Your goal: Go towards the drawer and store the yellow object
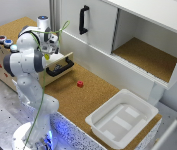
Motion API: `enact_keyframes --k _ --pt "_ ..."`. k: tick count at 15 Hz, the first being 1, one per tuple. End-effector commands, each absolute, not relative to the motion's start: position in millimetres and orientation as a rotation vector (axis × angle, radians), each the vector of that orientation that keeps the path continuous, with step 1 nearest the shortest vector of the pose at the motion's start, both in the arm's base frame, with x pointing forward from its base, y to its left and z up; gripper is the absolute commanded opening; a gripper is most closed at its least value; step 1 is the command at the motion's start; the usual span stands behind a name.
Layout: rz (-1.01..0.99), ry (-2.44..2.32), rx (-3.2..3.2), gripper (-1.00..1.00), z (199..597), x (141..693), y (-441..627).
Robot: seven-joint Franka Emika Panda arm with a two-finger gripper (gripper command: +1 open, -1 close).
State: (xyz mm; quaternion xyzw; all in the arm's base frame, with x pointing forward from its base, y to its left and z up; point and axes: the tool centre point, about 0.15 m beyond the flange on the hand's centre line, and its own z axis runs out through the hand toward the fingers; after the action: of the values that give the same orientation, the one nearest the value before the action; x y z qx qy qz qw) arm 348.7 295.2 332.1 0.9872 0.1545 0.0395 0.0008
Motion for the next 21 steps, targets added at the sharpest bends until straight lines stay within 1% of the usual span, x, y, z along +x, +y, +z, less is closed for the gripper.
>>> enact_keyframes --k 1,5,7,8,14,18,19,21 --pt "0.191 0.096 3.110 -1.00 314 371 307" --pt "0.139 -0.057 3.108 -1.00 315 359 322" --pt "0.172 -0.195 3.074 -1.00 325 343 316" --pt "0.183 -0.215 3.091 1.00 326 344 313" --pt "0.297 -0.123 3.103 1.00 365 345 303" --pt "0.291 0.230 3.137 1.00 394 348 306" --pt "0.247 0.356 3.113 1.00 402 350 308" --pt "0.232 0.546 3.047 1.00 419 348 313"
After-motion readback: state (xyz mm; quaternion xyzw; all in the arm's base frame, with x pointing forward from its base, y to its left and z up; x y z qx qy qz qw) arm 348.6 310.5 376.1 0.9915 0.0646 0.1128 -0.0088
